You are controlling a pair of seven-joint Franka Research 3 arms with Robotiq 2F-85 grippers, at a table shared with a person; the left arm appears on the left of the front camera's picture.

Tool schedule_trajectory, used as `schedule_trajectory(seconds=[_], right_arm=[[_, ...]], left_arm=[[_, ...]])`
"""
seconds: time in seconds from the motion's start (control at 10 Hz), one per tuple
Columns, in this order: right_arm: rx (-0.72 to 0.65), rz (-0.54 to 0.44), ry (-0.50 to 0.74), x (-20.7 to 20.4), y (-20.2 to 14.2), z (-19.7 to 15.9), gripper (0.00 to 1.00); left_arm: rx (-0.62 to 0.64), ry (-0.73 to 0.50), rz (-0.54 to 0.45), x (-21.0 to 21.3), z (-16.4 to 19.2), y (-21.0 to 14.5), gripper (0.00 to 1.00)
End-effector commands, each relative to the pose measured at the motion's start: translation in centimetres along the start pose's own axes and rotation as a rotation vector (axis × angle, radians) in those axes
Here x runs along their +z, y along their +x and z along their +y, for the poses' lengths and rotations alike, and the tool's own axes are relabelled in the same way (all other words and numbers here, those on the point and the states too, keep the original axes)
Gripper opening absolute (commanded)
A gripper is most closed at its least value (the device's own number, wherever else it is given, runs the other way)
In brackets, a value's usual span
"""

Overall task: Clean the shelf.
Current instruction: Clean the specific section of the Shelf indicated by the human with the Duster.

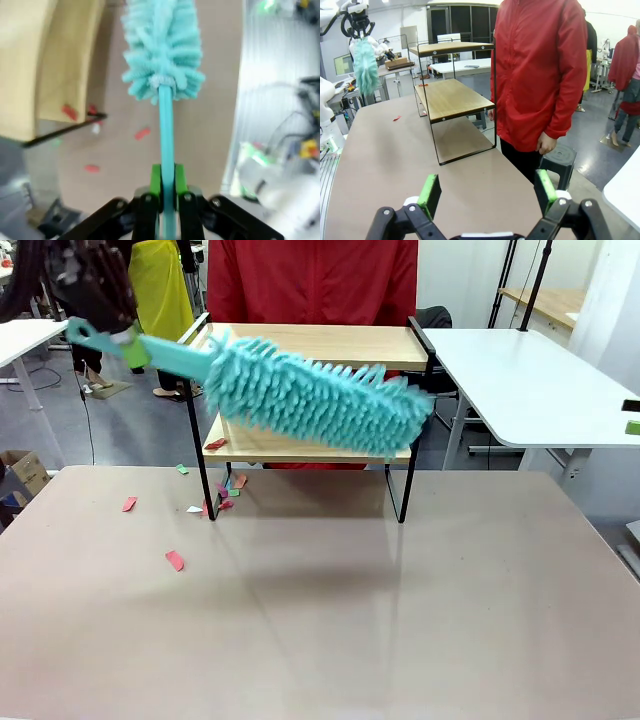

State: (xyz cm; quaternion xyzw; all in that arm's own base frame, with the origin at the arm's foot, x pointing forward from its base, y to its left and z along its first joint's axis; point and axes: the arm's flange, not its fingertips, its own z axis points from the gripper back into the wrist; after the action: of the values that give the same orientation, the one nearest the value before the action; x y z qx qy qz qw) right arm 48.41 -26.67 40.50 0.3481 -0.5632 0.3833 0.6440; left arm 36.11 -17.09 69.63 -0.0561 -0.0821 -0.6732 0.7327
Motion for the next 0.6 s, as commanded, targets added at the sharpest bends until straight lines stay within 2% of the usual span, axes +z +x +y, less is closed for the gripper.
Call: schedule_trajectory(seconds=[0.0, 0.5], right_arm=[[0.007, 0.001, 0.001, -0.1, 0.4, 0.1, 1.0], [0.007, 0.001, 0.001, -0.1, 0.4, 0.1, 1.0]], left_arm=[[-0.037, -0.048, 0.106, -0.6, -0.7, -2.5, 0.13], [0.057, -0.171, 0.349, -4.7, -1.4, -10.9, 0.13]])
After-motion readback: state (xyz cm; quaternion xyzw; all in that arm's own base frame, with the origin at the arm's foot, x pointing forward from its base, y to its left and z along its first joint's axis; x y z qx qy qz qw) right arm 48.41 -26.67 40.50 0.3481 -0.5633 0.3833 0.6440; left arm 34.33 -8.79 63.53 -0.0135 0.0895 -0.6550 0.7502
